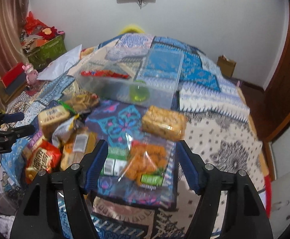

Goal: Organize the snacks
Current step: 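Grasp the cream biscuit pack with left gripper while right grasps orange meatball bag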

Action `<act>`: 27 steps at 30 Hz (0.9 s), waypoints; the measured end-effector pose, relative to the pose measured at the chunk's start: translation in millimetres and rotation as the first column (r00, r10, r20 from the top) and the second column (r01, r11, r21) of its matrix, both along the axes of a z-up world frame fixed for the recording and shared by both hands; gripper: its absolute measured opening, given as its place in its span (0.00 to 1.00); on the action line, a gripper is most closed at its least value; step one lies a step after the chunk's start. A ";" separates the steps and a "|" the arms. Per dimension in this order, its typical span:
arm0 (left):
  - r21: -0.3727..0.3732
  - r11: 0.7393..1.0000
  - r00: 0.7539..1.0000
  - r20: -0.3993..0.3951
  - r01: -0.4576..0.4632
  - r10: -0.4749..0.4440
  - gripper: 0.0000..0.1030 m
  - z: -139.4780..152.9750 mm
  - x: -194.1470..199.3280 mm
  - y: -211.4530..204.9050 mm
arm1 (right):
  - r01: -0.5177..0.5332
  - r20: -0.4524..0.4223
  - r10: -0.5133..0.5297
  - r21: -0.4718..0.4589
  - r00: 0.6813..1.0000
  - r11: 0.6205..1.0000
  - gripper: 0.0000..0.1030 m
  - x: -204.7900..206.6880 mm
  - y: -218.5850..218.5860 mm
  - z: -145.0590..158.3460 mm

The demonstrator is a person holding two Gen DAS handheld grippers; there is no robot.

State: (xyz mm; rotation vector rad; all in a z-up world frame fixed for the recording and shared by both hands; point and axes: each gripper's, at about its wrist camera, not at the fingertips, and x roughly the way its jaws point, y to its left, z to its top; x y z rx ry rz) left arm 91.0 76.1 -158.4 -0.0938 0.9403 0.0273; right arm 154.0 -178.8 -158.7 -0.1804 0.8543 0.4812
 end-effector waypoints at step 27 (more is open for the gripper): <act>-0.010 1.000 1.000 -0.004 -0.015 0.015 0.60 -34.8 51.5 -3.4 | 0.067 -0.162 -0.054 0.079 0.985 0.995 0.59 25.1 -13.0 -53.8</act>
